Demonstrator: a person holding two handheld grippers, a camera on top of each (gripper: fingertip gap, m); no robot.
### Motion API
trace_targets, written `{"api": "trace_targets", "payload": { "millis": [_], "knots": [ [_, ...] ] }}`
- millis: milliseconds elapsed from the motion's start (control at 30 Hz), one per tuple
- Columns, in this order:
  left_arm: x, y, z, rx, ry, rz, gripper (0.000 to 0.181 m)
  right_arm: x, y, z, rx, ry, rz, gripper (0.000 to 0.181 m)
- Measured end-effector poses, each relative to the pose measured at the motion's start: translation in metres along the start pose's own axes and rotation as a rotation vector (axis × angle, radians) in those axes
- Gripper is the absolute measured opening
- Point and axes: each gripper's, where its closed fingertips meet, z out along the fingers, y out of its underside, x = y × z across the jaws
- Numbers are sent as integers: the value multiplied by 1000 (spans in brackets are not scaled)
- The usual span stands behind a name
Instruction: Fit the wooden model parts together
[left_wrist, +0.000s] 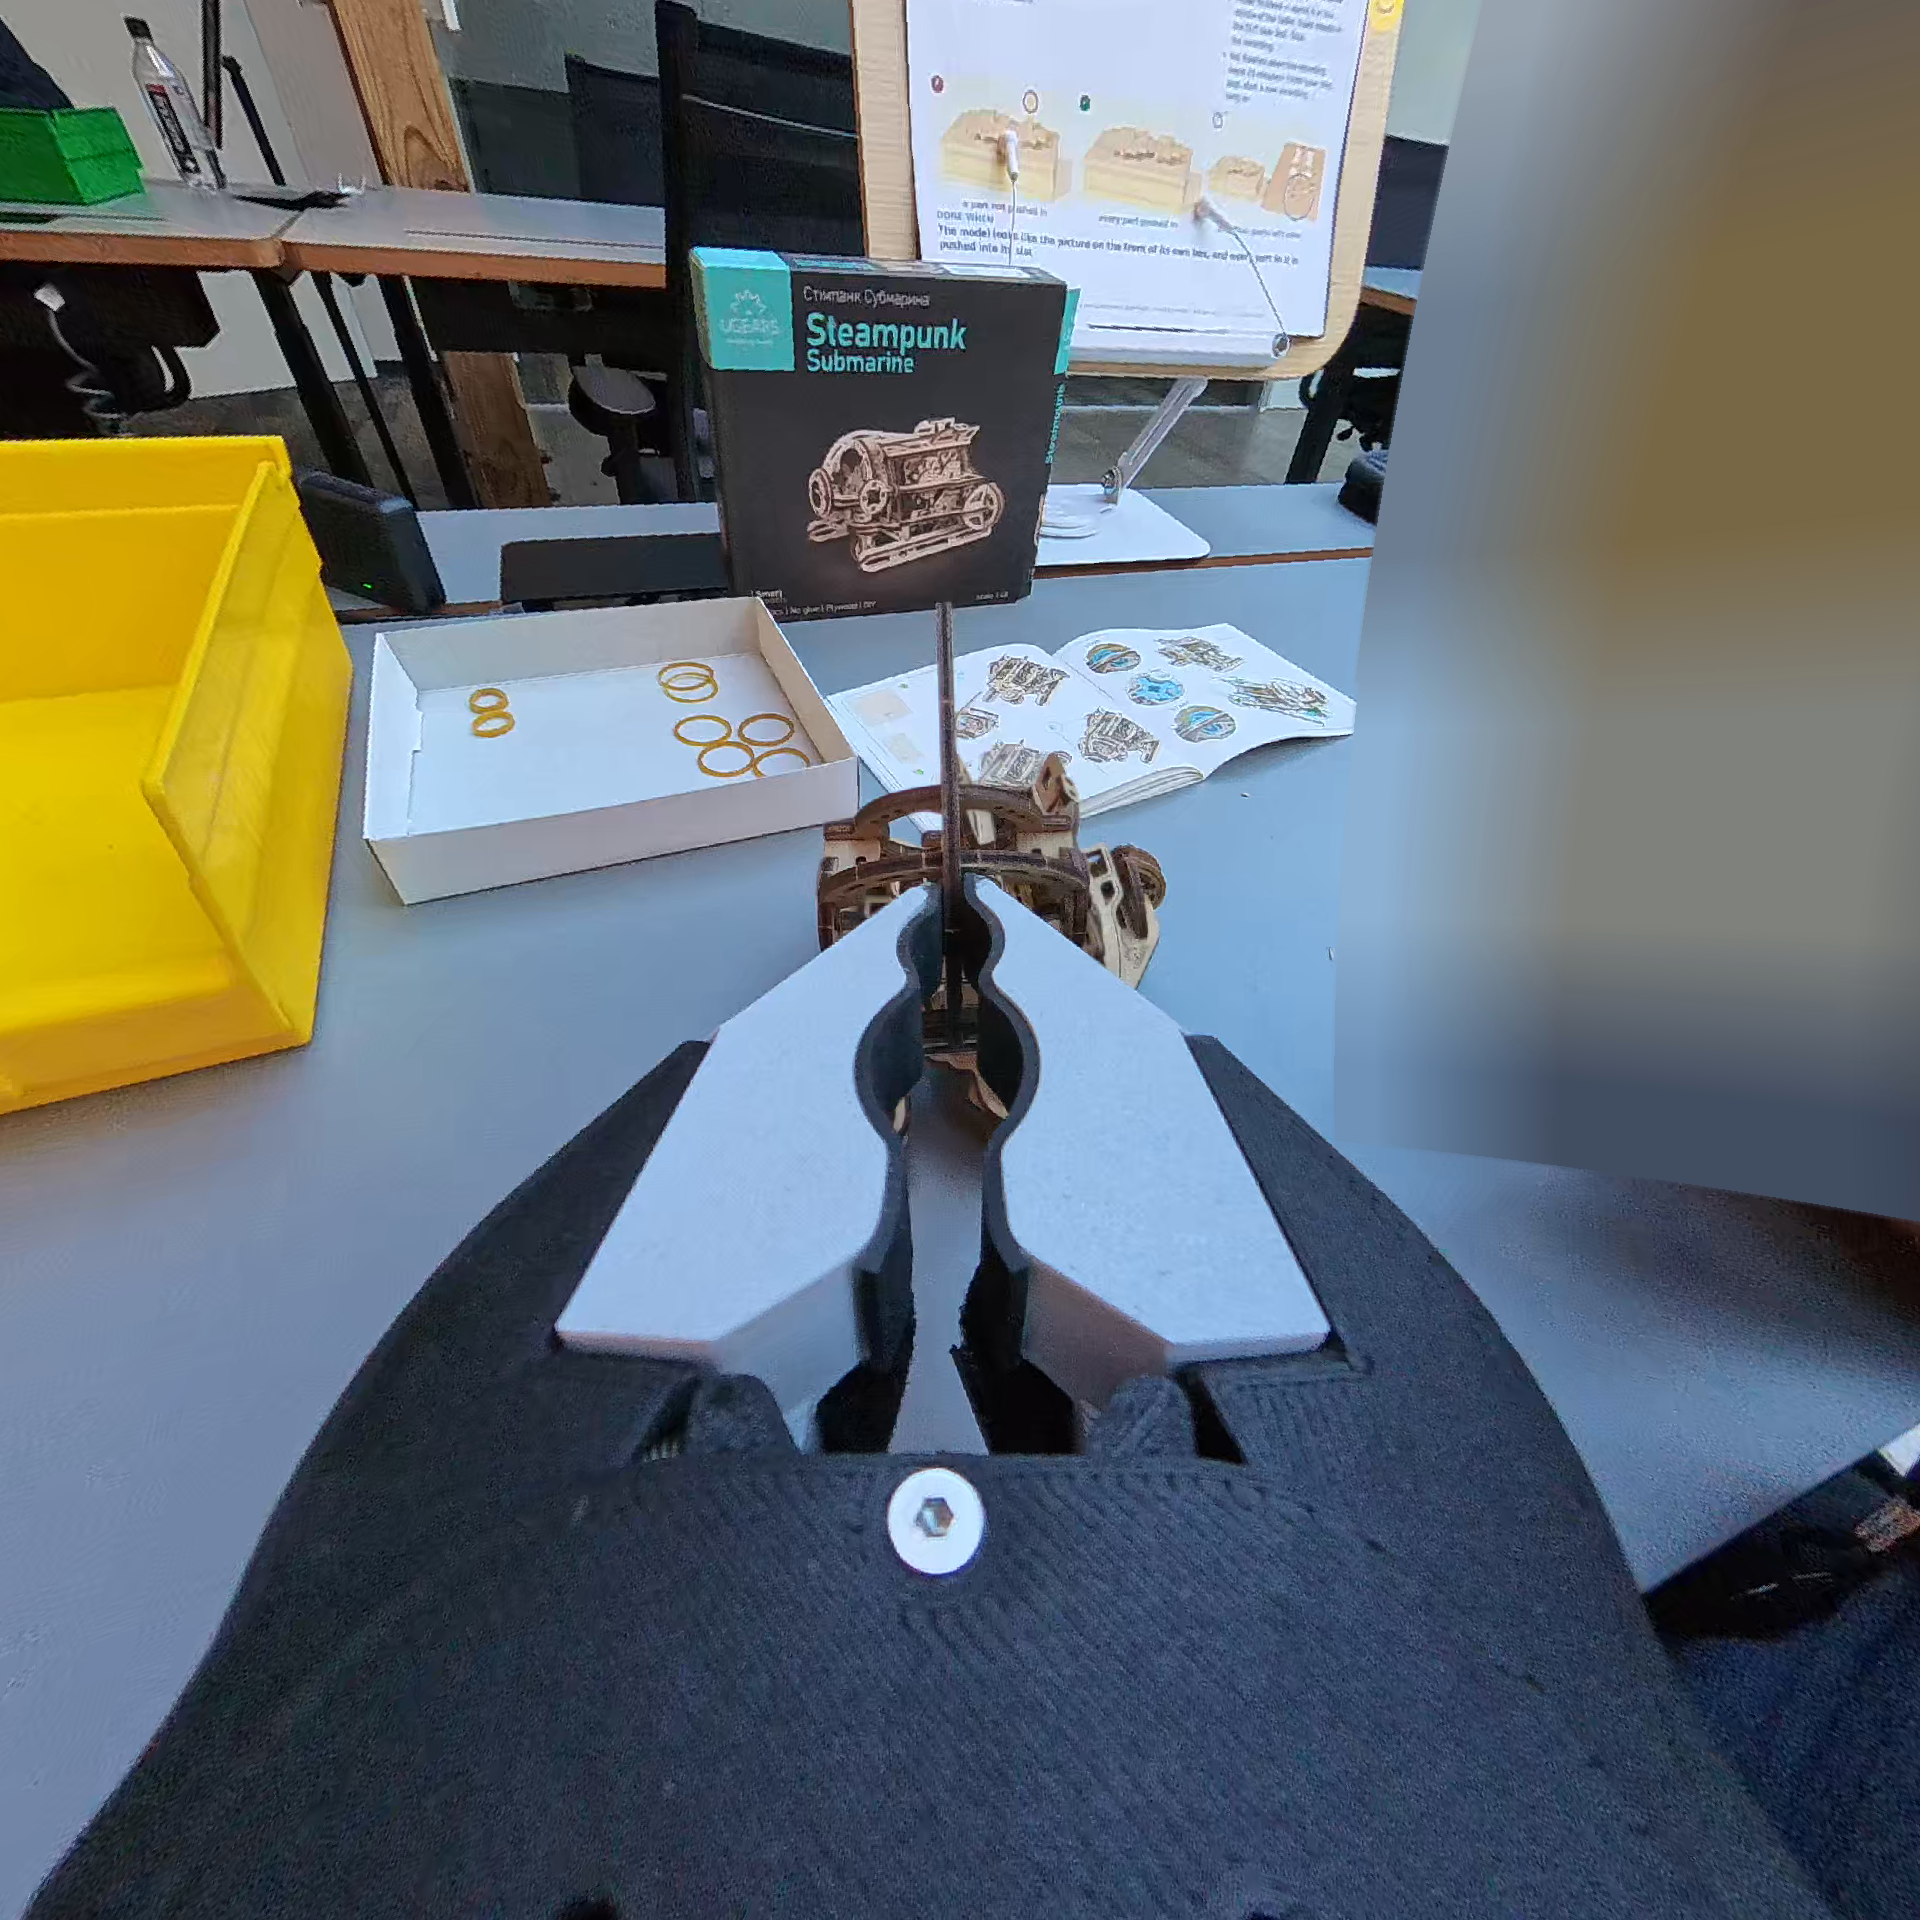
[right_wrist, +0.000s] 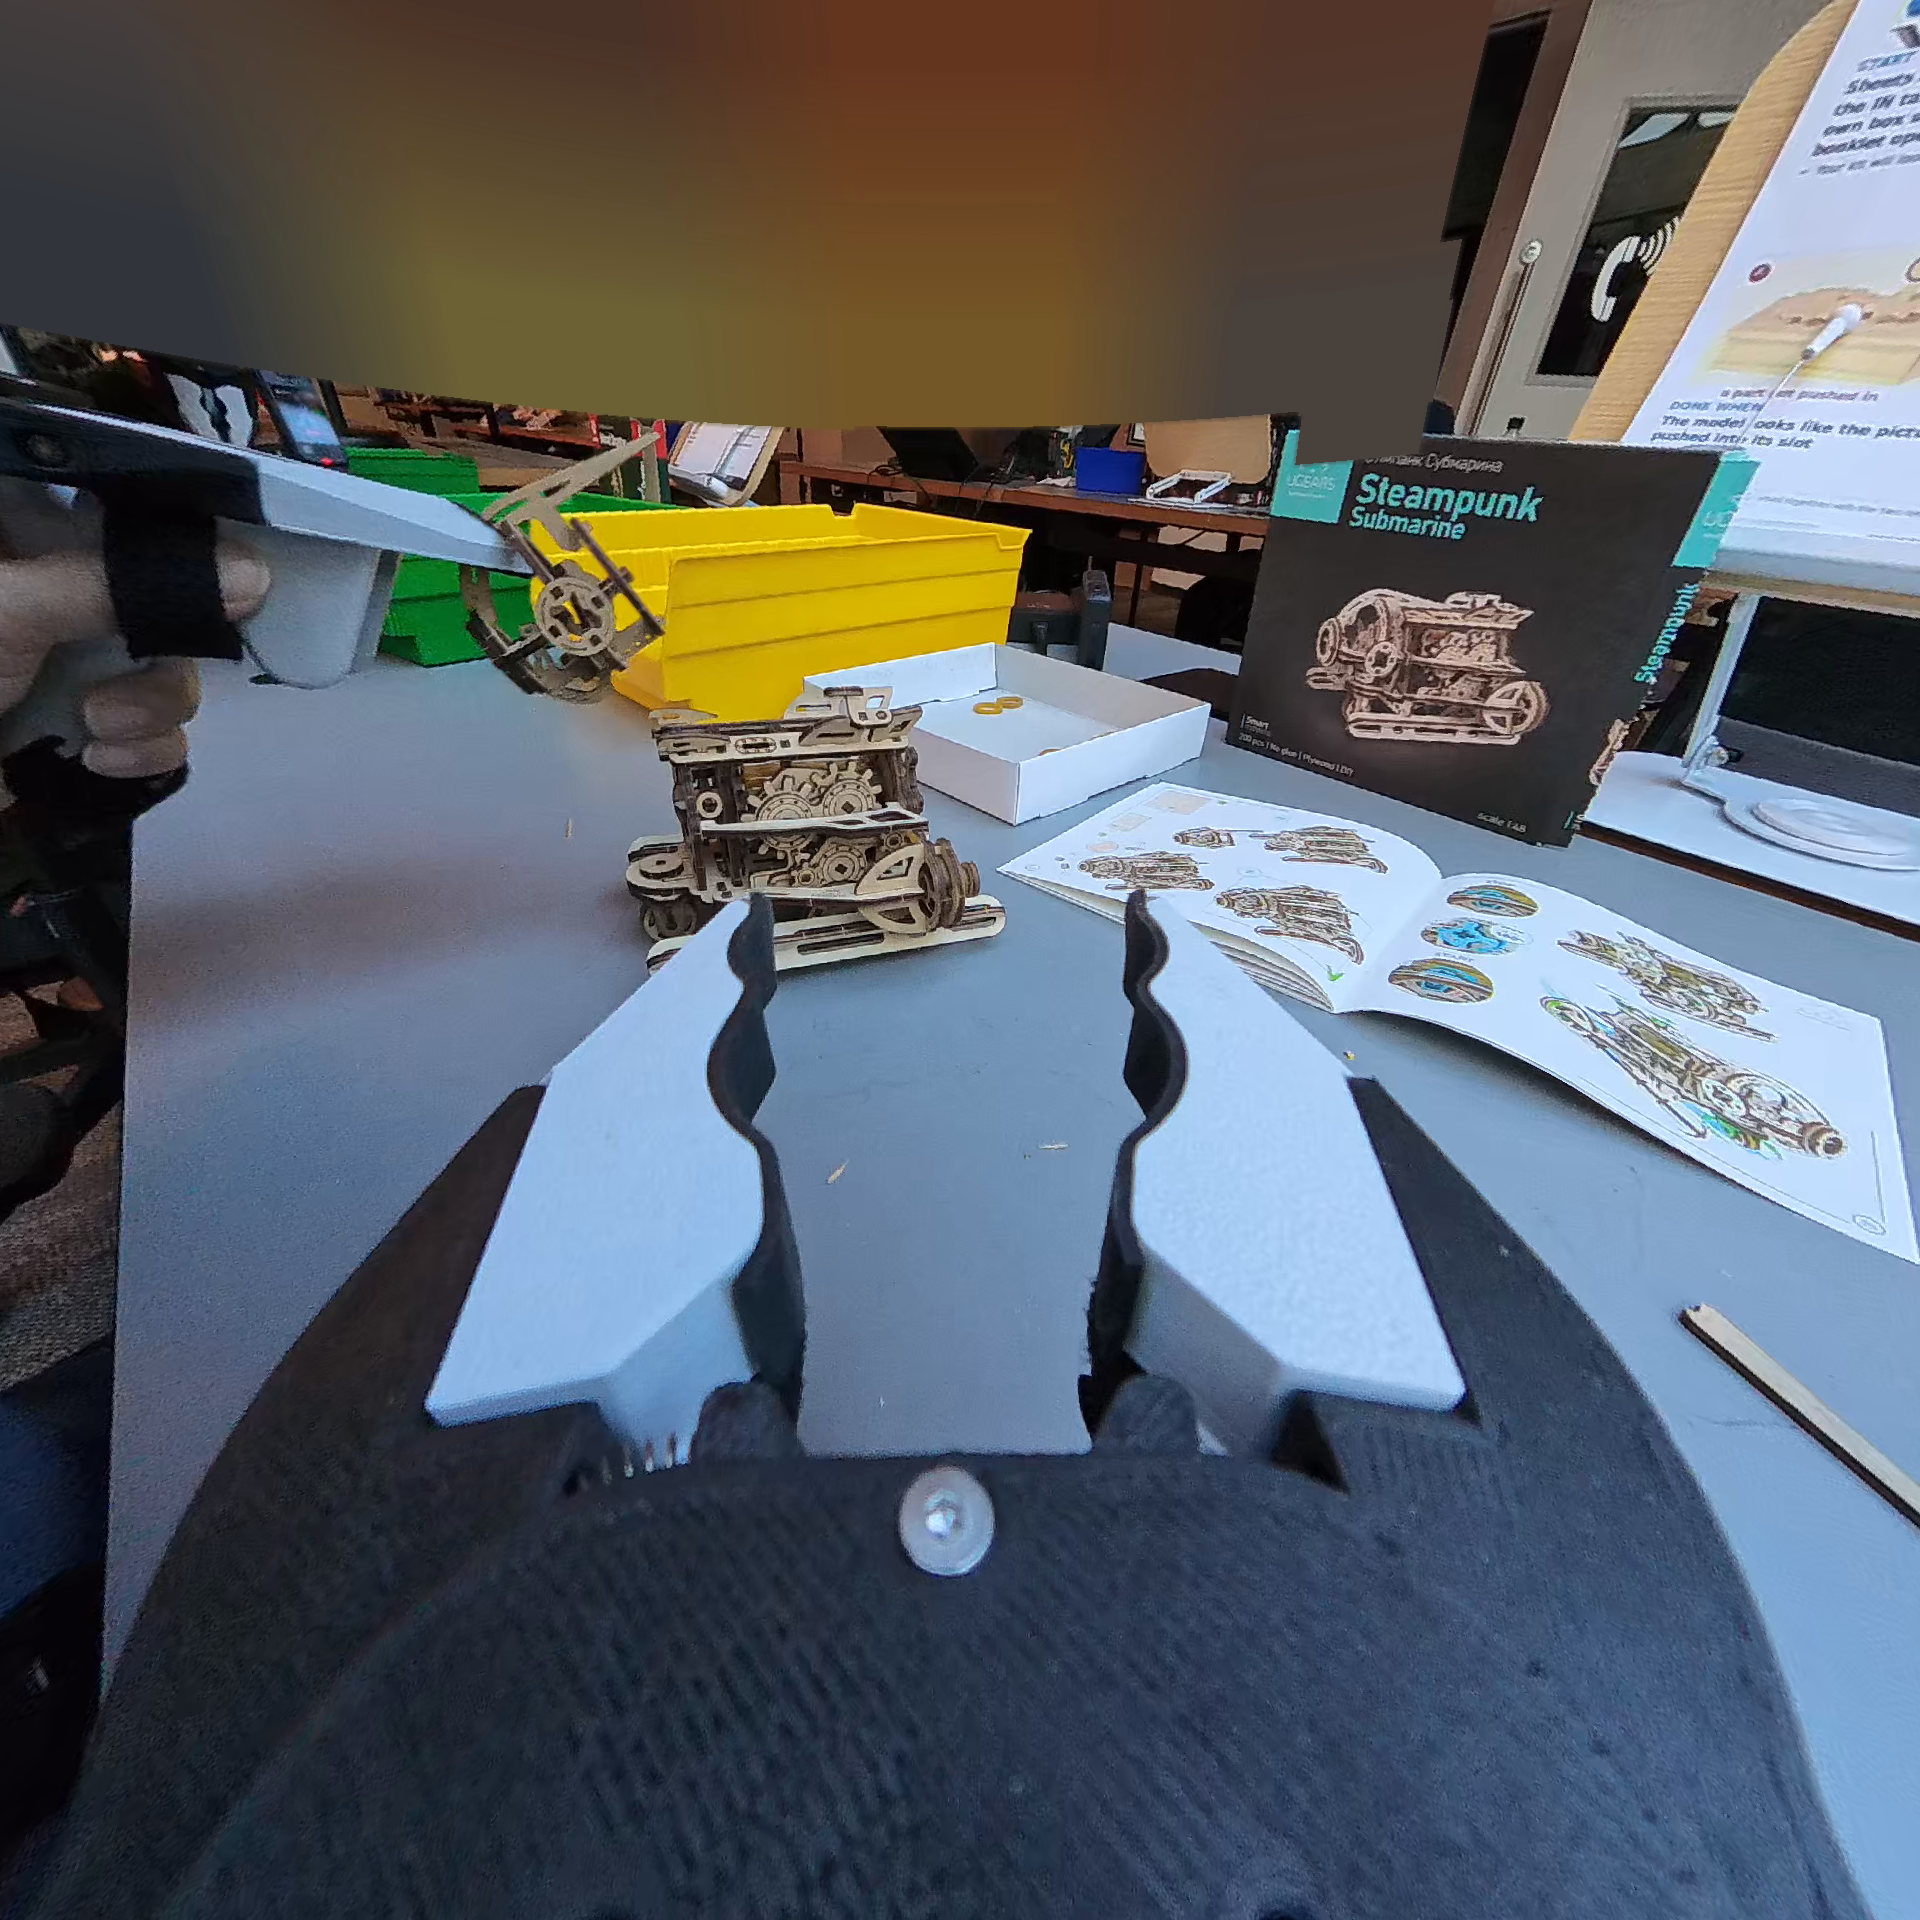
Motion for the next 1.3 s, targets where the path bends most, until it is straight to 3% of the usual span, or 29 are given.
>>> {"api": "trace_targets", "payload": {
  "millis": [467, 967, 1300],
  "knots": [
    [-13, -2, 11, 34, 15, -23, 0, -1, 1, 2, -5, -10, 4, 63],
    [-5, 2, -5, 43, 6, -20, 0, -4, 1, 3, -10, -27, -12, 62],
    [9, 38, -23, 13, -17, 55, 0, -13, 2, 4, -28, -37, -77, 62]
  ]
}}
